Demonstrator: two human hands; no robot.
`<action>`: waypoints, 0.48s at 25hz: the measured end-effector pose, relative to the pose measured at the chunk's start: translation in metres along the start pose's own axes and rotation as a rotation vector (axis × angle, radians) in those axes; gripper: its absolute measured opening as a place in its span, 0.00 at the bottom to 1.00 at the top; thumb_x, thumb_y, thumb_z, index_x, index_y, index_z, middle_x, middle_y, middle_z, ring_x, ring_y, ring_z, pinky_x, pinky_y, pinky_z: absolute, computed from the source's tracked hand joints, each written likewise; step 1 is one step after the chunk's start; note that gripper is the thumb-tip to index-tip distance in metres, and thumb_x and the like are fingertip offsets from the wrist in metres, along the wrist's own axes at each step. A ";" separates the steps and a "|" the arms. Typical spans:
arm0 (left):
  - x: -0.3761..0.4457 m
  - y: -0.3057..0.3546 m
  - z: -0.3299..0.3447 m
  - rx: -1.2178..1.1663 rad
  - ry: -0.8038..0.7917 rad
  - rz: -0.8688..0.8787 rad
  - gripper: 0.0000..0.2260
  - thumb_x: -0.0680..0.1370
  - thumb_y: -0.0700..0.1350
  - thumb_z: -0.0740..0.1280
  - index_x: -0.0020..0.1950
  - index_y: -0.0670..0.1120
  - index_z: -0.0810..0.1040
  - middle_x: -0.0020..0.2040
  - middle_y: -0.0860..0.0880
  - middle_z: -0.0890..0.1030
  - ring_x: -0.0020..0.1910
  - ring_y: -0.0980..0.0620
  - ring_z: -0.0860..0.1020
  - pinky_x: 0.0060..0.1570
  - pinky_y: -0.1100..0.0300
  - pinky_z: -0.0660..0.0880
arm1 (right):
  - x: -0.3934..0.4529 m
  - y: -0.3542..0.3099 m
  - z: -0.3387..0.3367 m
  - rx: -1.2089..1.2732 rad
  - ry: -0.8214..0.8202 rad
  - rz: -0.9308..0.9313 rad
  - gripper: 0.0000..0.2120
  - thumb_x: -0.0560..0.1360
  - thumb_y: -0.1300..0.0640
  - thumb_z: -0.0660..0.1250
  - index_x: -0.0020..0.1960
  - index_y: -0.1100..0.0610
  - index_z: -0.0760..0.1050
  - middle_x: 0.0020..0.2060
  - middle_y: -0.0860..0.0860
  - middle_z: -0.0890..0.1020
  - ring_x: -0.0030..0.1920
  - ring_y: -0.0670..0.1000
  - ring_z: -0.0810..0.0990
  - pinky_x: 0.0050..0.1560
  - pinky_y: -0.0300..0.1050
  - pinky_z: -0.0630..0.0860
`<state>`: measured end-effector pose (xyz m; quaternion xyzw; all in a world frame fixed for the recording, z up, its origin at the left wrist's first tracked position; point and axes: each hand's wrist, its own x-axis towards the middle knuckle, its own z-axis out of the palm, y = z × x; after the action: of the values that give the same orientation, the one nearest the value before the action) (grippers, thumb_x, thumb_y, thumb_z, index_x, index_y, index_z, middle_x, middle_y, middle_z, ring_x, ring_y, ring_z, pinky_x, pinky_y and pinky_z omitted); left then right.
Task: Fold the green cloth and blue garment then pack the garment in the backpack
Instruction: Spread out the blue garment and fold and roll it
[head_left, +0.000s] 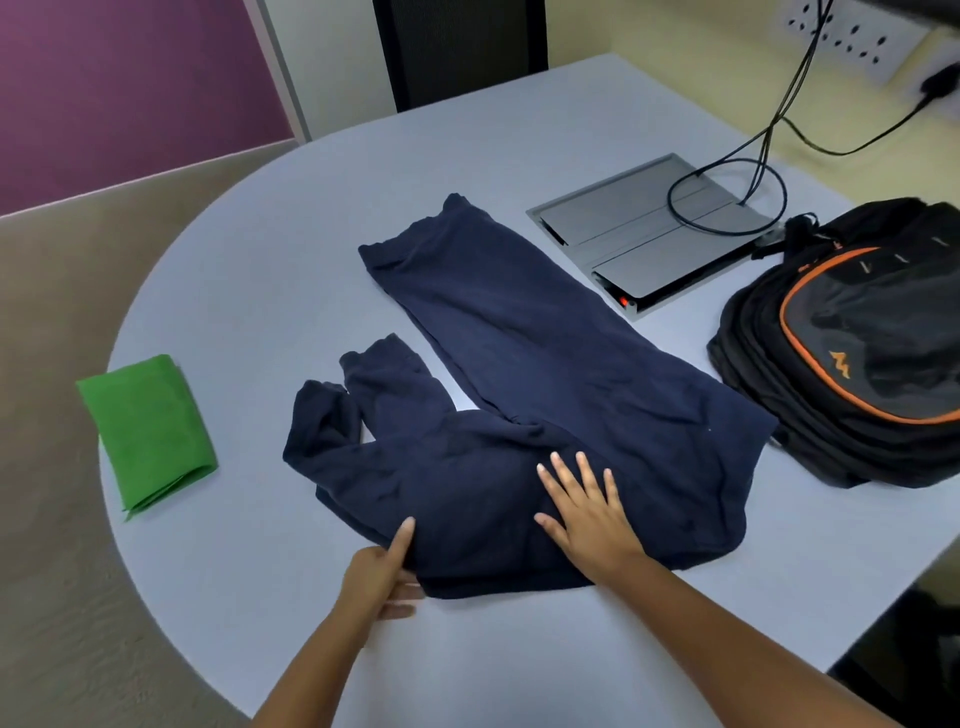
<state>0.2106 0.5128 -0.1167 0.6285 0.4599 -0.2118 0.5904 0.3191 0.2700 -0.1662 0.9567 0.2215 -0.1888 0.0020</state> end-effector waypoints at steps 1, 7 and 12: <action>-0.004 0.005 0.007 -0.197 -0.138 -0.063 0.25 0.74 0.63 0.63 0.52 0.41 0.77 0.46 0.44 0.83 0.46 0.45 0.83 0.45 0.49 0.81 | 0.001 0.002 -0.001 0.003 0.019 -0.050 0.44 0.68 0.30 0.22 0.76 0.50 0.47 0.76 0.48 0.53 0.76 0.56 0.42 0.72 0.57 0.42; -0.022 0.008 0.047 -0.745 -0.512 -0.245 0.25 0.74 0.63 0.61 0.61 0.46 0.75 0.56 0.42 0.82 0.55 0.41 0.79 0.45 0.50 0.79 | -0.005 0.006 -0.018 0.114 -0.097 -0.088 0.54 0.54 0.25 0.18 0.76 0.46 0.38 0.76 0.45 0.39 0.75 0.52 0.34 0.72 0.58 0.37; -0.014 0.021 0.033 -0.987 -0.282 -0.220 0.20 0.74 0.55 0.67 0.61 0.46 0.74 0.54 0.42 0.80 0.52 0.39 0.77 0.44 0.45 0.76 | -0.025 0.013 -0.020 0.143 -0.144 -0.165 0.49 0.59 0.25 0.26 0.76 0.45 0.39 0.76 0.44 0.39 0.75 0.49 0.34 0.72 0.57 0.35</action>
<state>0.2298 0.4797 -0.1007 0.1891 0.4844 -0.1133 0.8466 0.3108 0.2489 -0.1399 0.9169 0.2846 -0.2719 -0.0658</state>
